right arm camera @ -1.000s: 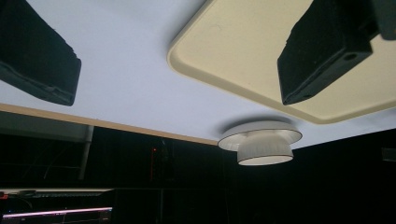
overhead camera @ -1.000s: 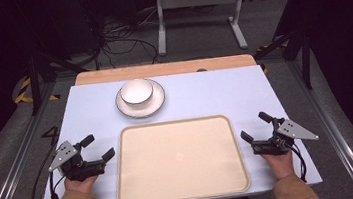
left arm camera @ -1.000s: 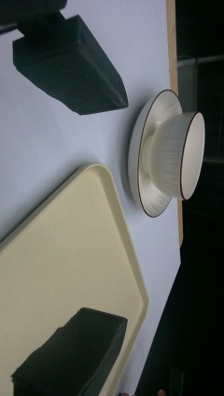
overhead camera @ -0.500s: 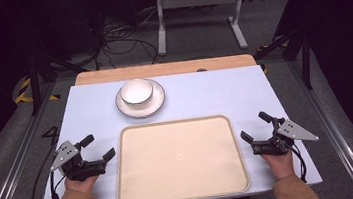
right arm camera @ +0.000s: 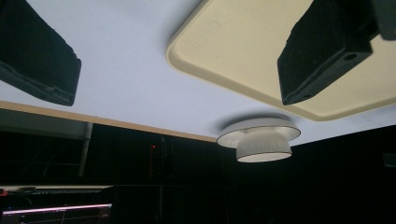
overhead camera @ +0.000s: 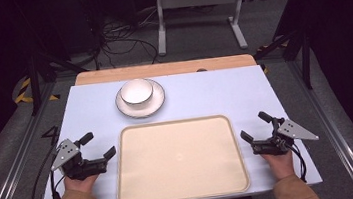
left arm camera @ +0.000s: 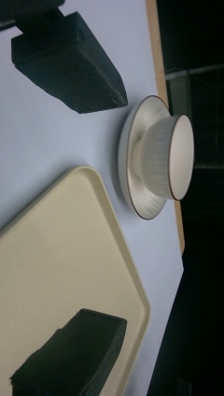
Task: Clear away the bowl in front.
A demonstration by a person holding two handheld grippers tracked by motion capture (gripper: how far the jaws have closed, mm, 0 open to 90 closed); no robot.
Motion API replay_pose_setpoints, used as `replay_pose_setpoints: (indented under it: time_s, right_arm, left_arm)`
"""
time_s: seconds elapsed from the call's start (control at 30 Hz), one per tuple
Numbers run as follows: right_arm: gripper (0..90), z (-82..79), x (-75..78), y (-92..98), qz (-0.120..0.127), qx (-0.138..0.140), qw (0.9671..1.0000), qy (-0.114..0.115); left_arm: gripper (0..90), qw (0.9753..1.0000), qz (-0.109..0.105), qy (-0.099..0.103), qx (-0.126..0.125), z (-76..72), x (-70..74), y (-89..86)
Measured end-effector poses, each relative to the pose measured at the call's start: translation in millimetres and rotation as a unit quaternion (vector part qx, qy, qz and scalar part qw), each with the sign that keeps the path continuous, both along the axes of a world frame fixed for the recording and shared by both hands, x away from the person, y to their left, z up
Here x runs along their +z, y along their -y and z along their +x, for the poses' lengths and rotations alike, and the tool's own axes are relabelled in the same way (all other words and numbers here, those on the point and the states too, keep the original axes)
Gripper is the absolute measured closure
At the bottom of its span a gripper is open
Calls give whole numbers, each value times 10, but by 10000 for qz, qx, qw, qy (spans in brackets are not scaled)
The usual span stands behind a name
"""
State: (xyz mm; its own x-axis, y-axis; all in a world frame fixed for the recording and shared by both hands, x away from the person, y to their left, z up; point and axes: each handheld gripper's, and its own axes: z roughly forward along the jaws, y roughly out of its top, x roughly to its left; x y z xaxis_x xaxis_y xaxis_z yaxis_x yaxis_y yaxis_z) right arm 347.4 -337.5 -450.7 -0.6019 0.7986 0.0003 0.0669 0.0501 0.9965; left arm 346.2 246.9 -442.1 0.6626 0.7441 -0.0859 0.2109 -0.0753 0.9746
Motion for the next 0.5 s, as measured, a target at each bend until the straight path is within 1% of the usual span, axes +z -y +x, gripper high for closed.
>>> replay_pose_setpoints:
  time_s: [0.03, 0.1, 0.17, 0.23, 0.27, 0.37, 0.43, 0.47, 0.5]
  right_arm:
    - [1, 1, 0, -1, 4, 2, 10000, -6]
    - [1, 3, -2, -5, 20, 16, 10000, -8]
    - [1, 3, -4, -7, 20, 20, 10000, -24]
    - [1, 2, -4, -9, 17, 16, 10000, -40]
    - [1, 2, -5, -9, 16, 12, 10000, -48]
    - [1, 4, -6, -10, 25, 9, 10000, -62]
    - [1, 4, -6, -10, 29, 0, 10000, -75]
    - [1, 5, -7, -10, 32, 5, 10000, -85]
    - [1, 6, -7, -11, 42, 7, 9999, -100]
  left_arm:
    - [7, 10000, 25, 32, -41, -10, 33, 15]
    - [7, 9998, 170, 50, -107, -22, 106, 48]
    - [6, 9994, 298, 130, -151, -25, 190, 66]
    - [4, 9992, 265, 193, -218, -30, 274, 64]
    - [4, 9994, 192, 213, -212, -31, 307, 63]
    - [2, 9994, 49, 172, -280, -15, 378, 66]
    - [2, 9995, 60, 175, -267, 4, 415, 97]
    - [2, 9993, 74, 164, -333, 12, 431, 111]
    - [2, 9991, 93, 199, -360, 11, 446, 124]
